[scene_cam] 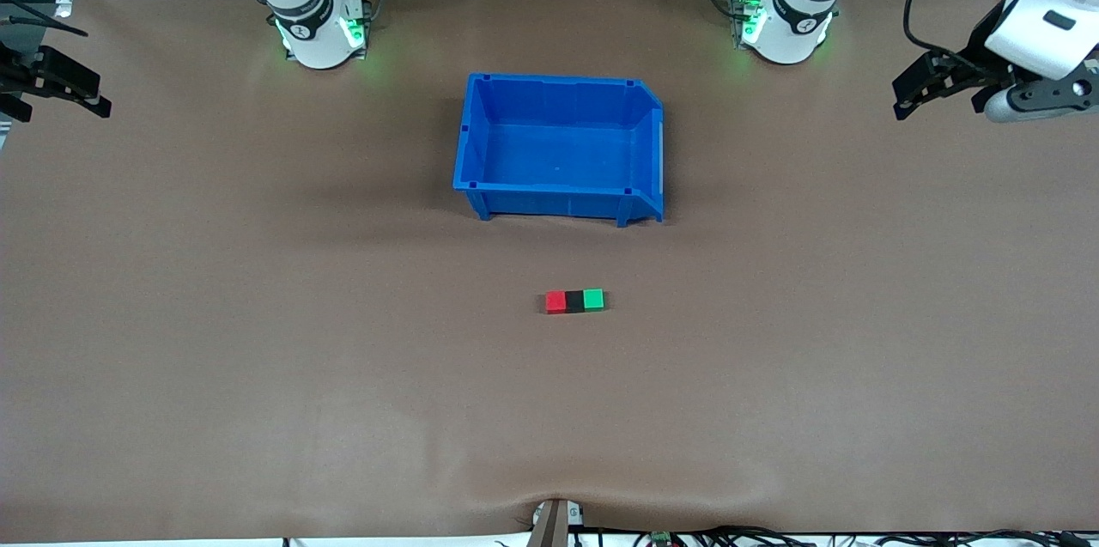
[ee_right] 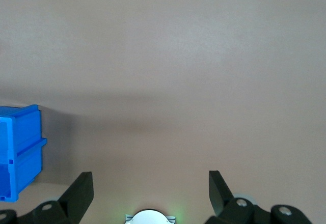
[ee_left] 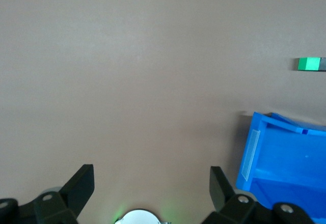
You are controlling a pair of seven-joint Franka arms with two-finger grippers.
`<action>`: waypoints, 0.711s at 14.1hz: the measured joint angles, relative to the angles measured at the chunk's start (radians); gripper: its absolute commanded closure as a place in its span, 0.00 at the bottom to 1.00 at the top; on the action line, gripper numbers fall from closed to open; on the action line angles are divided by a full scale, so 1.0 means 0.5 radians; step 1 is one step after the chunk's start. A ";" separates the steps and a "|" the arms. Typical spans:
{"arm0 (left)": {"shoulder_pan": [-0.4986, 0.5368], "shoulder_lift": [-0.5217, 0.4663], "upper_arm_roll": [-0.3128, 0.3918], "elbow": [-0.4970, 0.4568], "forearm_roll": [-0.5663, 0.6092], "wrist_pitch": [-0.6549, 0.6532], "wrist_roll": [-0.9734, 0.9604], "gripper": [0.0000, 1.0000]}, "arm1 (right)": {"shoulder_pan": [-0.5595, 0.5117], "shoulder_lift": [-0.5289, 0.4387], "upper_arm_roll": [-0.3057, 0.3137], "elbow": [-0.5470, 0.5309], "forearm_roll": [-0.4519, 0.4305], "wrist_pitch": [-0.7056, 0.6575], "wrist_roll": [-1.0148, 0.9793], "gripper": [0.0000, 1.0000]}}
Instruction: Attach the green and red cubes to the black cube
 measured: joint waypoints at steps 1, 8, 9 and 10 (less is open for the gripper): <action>-0.004 -0.013 0.012 0.001 0.000 -0.027 0.016 0.00 | 0.000 0.000 0.000 0.000 0.000 0.000 0.000 0.00; -0.003 -0.020 0.059 0.006 -0.002 -0.045 0.210 0.00 | 0.000 0.000 0.000 0.000 0.000 0.000 0.000 0.00; -0.003 -0.018 0.061 0.006 -0.002 -0.045 0.211 0.00 | 0.000 0.000 0.000 0.000 0.000 0.000 0.000 0.00; -0.003 -0.013 0.062 0.008 -0.002 -0.045 0.213 0.00 | 0.000 0.001 0.000 0.000 0.000 0.000 0.000 0.00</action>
